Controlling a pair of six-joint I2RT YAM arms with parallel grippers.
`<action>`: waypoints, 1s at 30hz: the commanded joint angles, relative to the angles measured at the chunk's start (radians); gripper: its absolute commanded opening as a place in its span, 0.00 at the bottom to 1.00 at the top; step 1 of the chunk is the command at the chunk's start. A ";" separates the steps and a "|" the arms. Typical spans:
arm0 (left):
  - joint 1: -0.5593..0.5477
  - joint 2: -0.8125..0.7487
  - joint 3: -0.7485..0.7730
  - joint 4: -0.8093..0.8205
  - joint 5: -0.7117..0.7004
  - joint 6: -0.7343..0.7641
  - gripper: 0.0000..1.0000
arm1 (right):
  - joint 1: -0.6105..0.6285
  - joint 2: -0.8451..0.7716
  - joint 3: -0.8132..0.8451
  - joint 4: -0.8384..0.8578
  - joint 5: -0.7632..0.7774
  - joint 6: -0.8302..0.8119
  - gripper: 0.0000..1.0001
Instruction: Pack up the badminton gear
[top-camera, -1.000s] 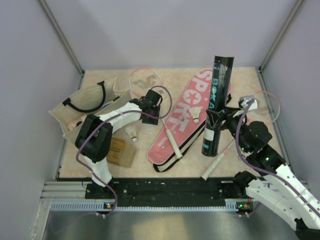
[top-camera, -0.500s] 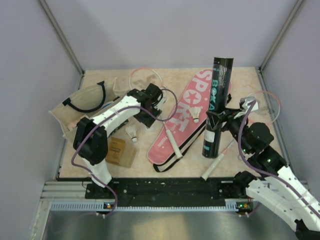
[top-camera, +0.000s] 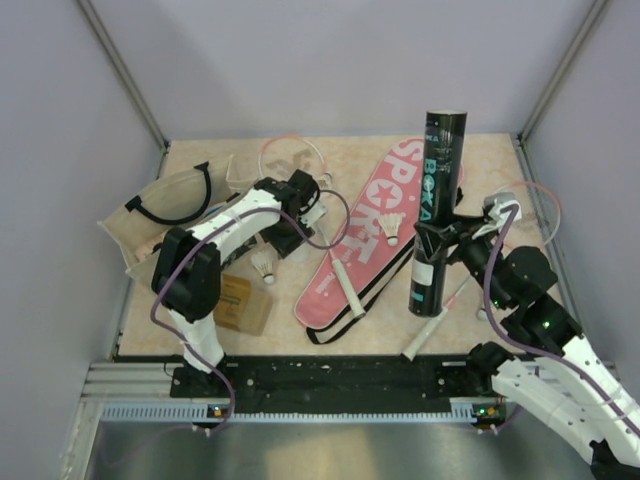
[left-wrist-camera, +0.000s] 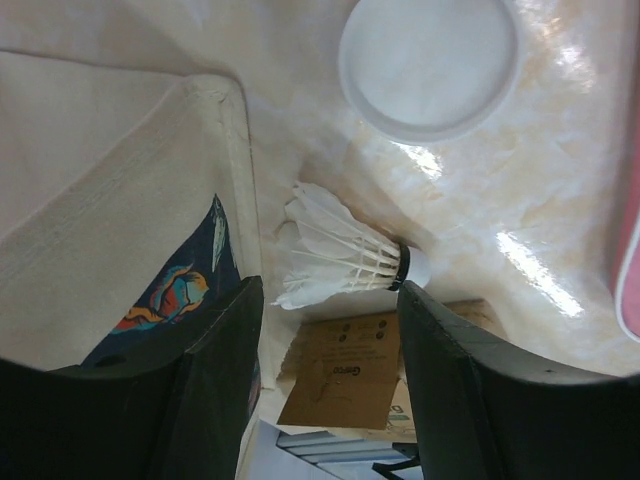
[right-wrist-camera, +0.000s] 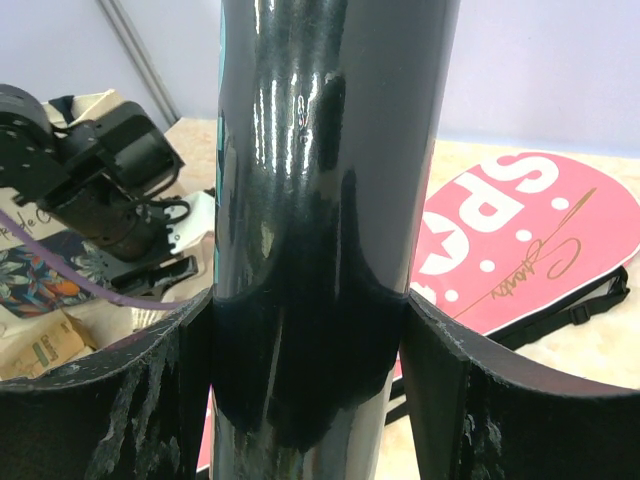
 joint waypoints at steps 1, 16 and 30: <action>0.019 0.055 0.021 -0.002 -0.040 0.024 0.62 | 0.006 -0.053 0.041 0.051 -0.010 -0.014 0.42; 0.064 0.168 0.105 -0.076 0.020 -0.030 0.59 | 0.006 -0.067 0.036 0.025 0.019 -0.064 0.43; 0.064 0.131 0.114 -0.171 0.069 -0.104 0.43 | 0.006 -0.073 0.041 0.008 0.025 -0.065 0.42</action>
